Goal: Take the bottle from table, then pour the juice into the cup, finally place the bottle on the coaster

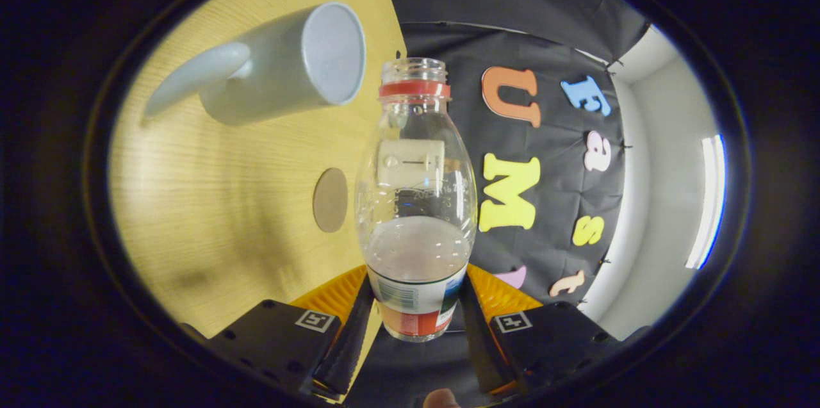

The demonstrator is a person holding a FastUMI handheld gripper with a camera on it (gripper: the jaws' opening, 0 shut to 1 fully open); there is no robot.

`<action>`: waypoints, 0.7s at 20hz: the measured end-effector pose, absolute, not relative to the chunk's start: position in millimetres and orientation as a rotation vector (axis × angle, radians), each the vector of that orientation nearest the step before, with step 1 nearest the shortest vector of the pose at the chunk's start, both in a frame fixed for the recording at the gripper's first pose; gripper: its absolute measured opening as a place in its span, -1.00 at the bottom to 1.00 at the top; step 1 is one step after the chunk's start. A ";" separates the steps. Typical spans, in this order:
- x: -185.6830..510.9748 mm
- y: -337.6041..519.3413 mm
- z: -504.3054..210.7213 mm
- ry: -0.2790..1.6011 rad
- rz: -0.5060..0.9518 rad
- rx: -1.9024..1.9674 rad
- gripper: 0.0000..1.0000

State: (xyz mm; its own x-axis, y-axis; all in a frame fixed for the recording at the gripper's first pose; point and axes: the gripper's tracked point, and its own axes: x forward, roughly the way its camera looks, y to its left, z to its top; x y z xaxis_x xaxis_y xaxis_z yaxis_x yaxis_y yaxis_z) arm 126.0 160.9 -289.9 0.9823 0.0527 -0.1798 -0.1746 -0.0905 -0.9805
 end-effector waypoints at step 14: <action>127.3 173.2 -273.9 0.037 0.187 -1.767 0.51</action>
State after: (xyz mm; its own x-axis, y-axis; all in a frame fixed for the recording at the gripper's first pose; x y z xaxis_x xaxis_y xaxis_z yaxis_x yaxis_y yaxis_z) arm 127.3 173.2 -273.9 0.9861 0.0779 -0.1465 -0.1281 -0.2042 -0.9705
